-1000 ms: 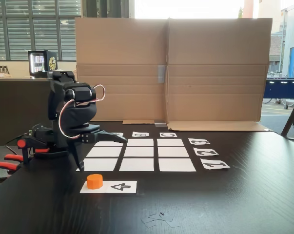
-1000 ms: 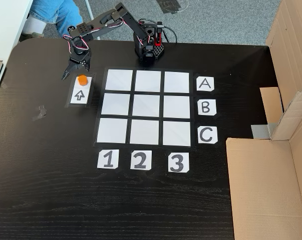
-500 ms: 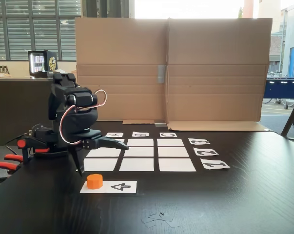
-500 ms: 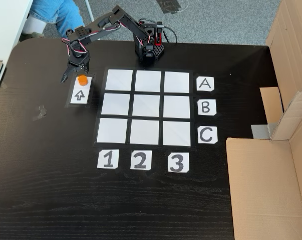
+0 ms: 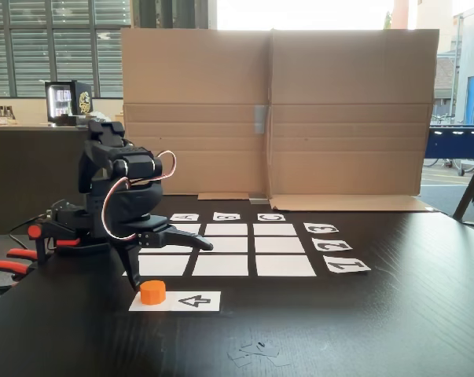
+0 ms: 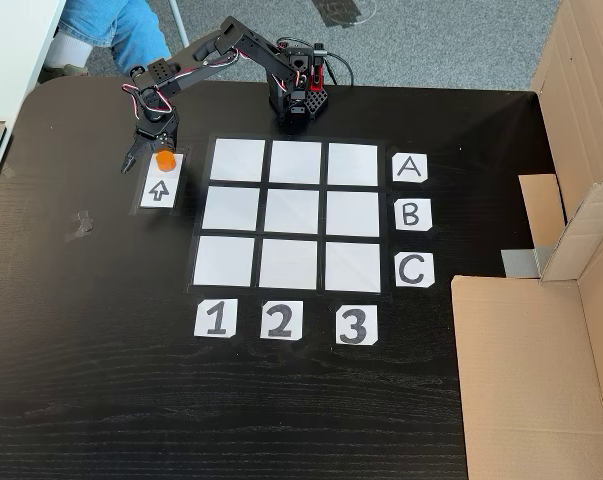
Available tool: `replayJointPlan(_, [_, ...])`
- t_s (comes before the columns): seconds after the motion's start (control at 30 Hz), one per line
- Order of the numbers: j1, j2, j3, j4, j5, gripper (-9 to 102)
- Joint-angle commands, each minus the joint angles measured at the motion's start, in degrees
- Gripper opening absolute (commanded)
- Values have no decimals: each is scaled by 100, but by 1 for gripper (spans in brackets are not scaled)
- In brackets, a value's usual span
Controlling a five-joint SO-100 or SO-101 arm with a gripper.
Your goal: Pick up the round, orange token and place it in the grid on square B2.
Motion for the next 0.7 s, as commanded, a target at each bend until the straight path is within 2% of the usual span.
replayJointPlan(0.0, [-70, 18, -299, -26, 9, 41])
replayJointPlan(0.07, [-79, -9, -308, -35, -79, 13])
replayJointPlan(0.1, [-79, -26, -308, -35, -79, 9])
replayJointPlan(0.4, [-88, -149, -308, -9, -79, 0])
replayJointPlan(0.67, [-18, 132, -316, -62, -35, -1])
